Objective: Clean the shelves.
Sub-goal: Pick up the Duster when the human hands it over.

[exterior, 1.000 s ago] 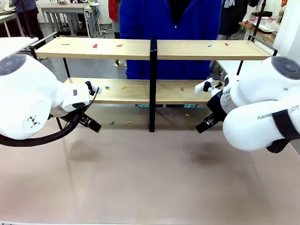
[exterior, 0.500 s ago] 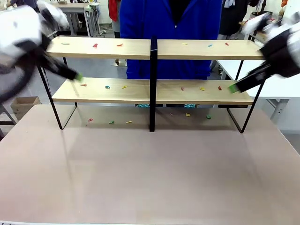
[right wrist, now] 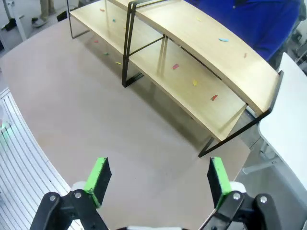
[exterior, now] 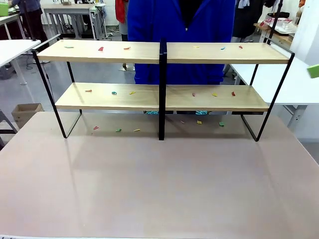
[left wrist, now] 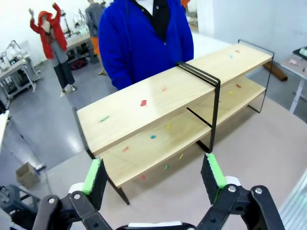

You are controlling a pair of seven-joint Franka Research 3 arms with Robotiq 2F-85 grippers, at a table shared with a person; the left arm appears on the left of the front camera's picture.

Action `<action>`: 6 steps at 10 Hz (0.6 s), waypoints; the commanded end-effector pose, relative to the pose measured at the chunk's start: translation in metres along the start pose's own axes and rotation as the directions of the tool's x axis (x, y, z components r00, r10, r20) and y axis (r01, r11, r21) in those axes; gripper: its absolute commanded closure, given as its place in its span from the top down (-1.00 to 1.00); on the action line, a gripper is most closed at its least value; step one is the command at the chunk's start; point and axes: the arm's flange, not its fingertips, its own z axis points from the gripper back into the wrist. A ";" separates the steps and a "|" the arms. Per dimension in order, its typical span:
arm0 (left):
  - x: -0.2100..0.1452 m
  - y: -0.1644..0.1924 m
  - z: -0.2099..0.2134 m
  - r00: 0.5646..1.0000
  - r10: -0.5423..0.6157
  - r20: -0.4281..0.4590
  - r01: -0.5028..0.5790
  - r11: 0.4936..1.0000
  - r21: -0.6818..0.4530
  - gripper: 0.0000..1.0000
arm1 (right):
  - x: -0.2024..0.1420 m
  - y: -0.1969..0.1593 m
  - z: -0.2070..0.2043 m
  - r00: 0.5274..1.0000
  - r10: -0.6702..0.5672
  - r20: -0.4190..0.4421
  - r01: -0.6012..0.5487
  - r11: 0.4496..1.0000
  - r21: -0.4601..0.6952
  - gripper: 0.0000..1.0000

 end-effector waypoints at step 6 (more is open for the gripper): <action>-0.015 0.032 0.019 0.996 0.082 0.023 -0.081 0.996 -0.031 1.00 | -0.078 0.025 -0.025 0.997 -0.072 0.024 0.072 0.997 -0.010 1.00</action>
